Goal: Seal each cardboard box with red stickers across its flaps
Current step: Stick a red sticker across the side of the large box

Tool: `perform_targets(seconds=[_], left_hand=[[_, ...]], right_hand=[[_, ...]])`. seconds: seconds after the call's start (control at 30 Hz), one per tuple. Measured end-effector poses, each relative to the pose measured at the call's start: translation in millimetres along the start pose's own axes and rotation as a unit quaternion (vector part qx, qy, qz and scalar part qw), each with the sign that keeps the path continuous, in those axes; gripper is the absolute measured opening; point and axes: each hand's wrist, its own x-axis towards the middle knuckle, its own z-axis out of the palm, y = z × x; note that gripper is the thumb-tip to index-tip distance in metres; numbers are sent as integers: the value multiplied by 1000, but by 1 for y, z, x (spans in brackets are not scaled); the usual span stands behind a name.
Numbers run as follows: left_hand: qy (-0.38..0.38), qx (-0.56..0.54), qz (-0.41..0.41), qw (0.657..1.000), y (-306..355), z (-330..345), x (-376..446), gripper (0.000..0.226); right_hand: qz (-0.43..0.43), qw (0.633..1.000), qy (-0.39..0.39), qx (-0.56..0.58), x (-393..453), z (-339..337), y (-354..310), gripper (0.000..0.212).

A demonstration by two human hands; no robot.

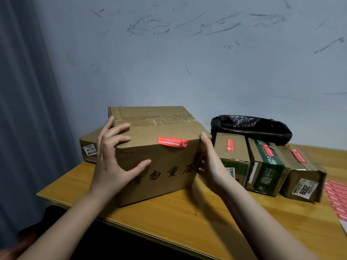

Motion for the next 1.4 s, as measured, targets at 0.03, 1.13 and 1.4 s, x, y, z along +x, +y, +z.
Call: perform_targets(seconds=[0.03,1.13,1.4], left_hand=[[1,-1,-6,1000,2,1,0,59],[-1,44,22,999,-3,-2,-11,55],[-2,32,26,999,-1,-2,-12,53]], right_hand=[[-10,1000,8,-2,-1,1,-1,73],[-473,733,69,-484,-27,21,-20,34],[-453,729,63,-510,-31,30,-34,24]])
